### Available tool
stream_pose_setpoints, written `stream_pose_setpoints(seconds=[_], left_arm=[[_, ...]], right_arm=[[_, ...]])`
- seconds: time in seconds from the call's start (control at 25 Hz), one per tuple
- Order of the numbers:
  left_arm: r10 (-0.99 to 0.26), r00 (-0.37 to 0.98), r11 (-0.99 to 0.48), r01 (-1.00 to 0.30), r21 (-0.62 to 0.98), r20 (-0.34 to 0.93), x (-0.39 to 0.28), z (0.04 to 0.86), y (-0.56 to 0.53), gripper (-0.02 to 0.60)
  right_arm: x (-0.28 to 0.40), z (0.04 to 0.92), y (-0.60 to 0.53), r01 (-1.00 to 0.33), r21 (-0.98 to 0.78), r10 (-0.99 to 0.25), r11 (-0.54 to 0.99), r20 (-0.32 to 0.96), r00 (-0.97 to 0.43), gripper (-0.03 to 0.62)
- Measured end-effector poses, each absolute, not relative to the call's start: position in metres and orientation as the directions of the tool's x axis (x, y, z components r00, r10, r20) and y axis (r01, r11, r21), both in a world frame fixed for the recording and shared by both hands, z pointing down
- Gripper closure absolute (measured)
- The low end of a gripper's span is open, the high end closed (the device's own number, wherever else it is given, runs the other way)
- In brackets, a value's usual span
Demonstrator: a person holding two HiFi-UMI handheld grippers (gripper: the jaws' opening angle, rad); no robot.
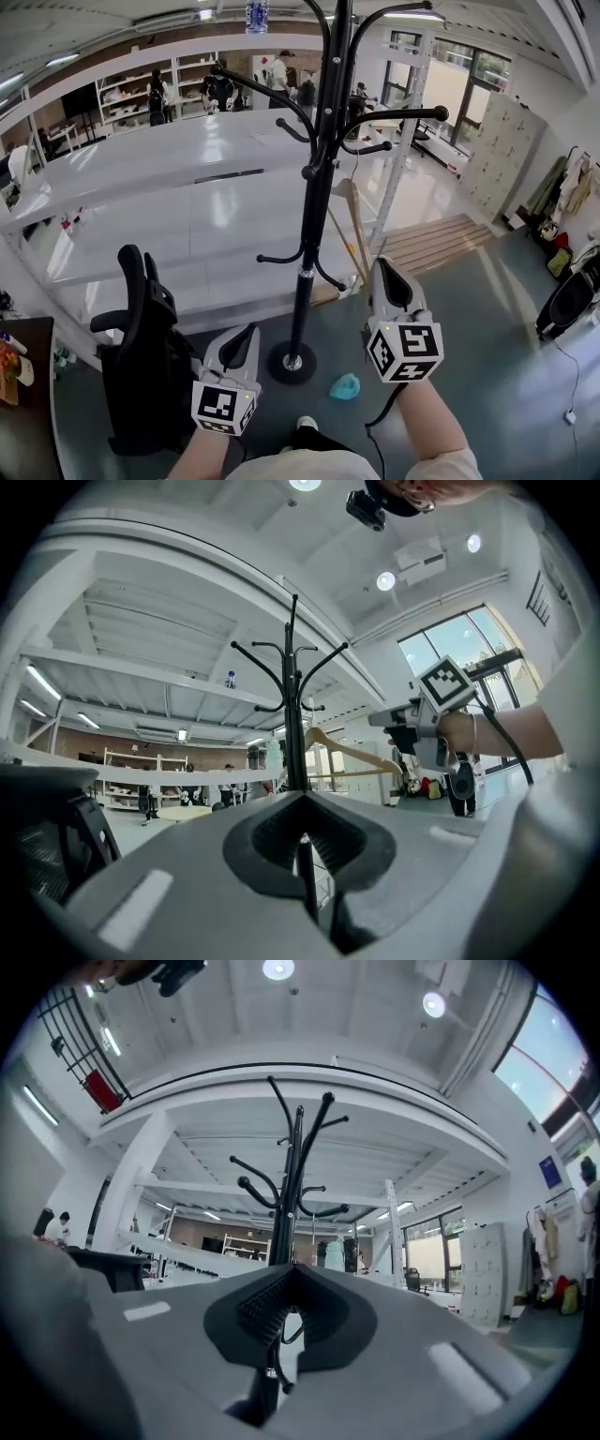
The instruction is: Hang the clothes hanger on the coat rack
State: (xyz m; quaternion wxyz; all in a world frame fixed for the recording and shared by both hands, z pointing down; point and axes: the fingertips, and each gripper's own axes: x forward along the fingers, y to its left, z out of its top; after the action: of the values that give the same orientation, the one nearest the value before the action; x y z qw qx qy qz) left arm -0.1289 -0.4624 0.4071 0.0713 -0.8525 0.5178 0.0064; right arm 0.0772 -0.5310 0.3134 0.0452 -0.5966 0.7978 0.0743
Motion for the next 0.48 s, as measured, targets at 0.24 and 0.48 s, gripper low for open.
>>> stream_pose_setpoints(seconds=[0.24, 0.48], left_arm=[[-0.87, 0.482, -0.472, -0.875, -0.106, -0.105, -0.122, 0.401, -0.429, 0.581], [-0.876, 0.475, -0.467, -0.879, -0.098, -0.086, -0.115, 0.411, -0.388, 0.581]], right_arm=[[0.065, 0.371, -0.471, -0.955, 0.057, -0.949, 0.293, -0.105, -0.297, 0.566], [0.069, 0.431, -0.419, -0.952, -0.042, -0.953, 0.304, 0.005, -0.304, 0.567]])
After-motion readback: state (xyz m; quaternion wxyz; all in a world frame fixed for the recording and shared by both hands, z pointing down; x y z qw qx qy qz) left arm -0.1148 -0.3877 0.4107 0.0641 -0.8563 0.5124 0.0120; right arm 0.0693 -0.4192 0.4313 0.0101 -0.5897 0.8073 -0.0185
